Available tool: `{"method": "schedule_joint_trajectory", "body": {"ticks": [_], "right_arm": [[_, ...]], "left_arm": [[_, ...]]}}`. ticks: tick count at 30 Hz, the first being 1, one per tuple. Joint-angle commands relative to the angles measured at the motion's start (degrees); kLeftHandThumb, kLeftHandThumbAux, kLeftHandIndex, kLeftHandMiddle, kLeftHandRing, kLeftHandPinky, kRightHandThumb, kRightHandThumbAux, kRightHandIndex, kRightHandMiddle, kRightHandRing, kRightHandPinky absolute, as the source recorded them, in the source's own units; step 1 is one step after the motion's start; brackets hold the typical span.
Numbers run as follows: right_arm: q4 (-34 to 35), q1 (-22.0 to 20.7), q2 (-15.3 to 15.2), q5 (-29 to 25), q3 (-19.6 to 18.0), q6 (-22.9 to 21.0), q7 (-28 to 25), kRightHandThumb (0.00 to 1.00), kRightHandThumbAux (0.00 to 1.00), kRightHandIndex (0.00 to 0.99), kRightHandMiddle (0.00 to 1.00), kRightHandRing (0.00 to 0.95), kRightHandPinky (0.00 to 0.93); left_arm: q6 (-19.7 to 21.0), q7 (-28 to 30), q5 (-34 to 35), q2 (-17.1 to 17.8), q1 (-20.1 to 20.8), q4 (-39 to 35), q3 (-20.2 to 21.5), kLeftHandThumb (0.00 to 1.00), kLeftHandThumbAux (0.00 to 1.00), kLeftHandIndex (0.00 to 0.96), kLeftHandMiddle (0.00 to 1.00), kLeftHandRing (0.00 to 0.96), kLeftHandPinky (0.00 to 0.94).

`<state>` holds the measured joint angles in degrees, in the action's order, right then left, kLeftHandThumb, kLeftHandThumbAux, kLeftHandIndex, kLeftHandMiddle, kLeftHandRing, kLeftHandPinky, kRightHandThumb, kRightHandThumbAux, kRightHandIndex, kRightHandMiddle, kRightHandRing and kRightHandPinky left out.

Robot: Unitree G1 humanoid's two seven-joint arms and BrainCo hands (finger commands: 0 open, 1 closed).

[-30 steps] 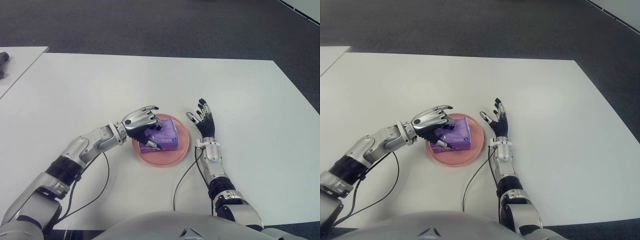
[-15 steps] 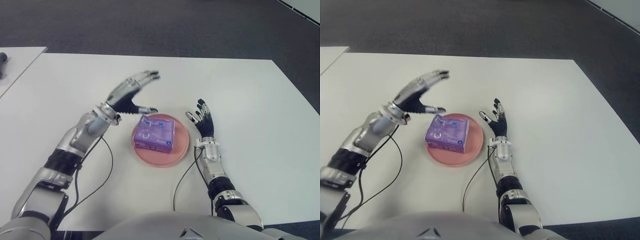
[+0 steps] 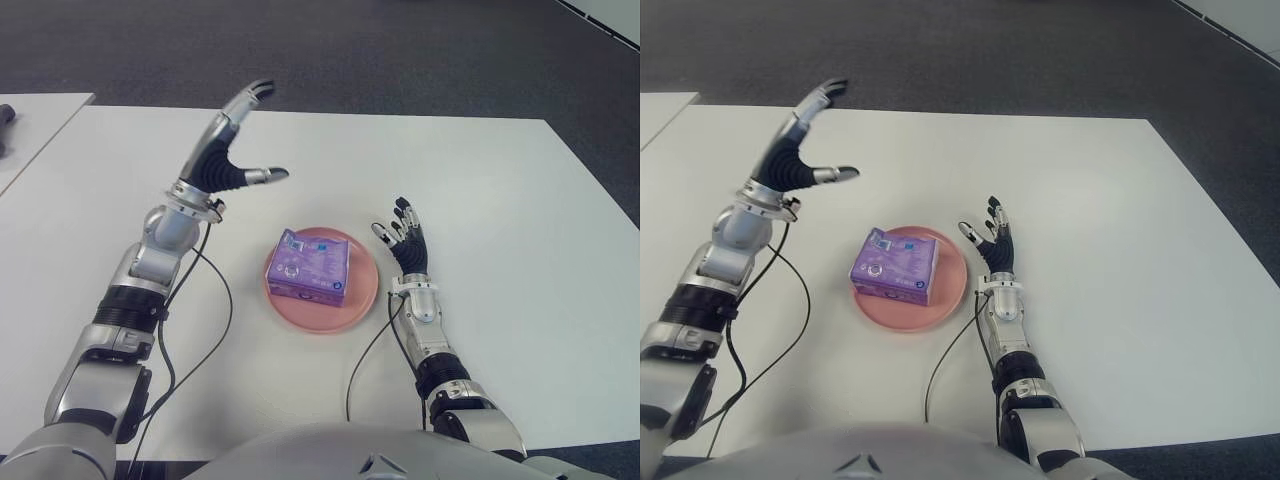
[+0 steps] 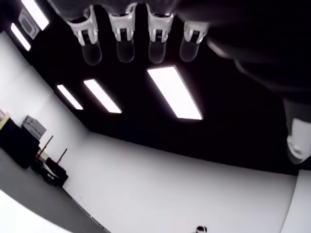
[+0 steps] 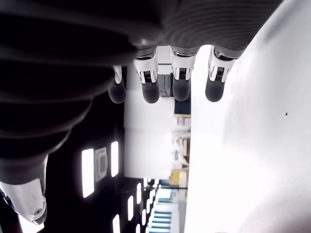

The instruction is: Put the tissue paper into the plate.

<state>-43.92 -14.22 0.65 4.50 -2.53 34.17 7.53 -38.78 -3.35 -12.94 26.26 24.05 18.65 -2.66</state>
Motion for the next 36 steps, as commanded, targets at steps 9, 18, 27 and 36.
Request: {"method": "schedule_joint_trajectory", "body": {"ticks": [9, 18, 27, 36], "right_arm": [[-2.2, 2.87, 0.39, -0.05, 0.16, -2.31, 0.08, 0.133, 0.61, 0.0, 0.0, 0.0, 0.032], [-2.31, 2.77, 0.31, 0.19, 0.34, -2.64, 0.11, 0.131, 0.623, 0.002, 0.0, 0.0, 0.029], [-3.12, 2.36, 0.62, -0.43, 0.3, -2.13, -0.76, 0.137, 0.607, 0.0, 0.0, 0.0, 0.029], [-2.56, 2.75, 0.89, 0.91, 0.82, -1.66, 0.91, 0.132, 0.578, 0.0, 0.0, 0.0, 0.027]], "left_arm": [[6.77, -0.56, 3.53, -5.41, -0.23, -2.98, 4.52, 0.0, 0.356, 0.0, 0.0, 0.0, 0.0], [13.23, -0.8, 5.42, -7.54, -1.26, -6.69, 7.44, 0.0, 0.306, 0.0, 0.0, 0.0, 0.0], [14.4, -5.81, 4.66, -12.7, 0.54, 7.58, 7.98, 0.0, 0.297, 0.0, 0.0, 0.0, 0.0], [13.65, -5.21, 6.34, -17.35, -5.43, 12.49, 7.04, 0.0, 0.35, 0.0, 0.0, 0.0, 0.0]]}}
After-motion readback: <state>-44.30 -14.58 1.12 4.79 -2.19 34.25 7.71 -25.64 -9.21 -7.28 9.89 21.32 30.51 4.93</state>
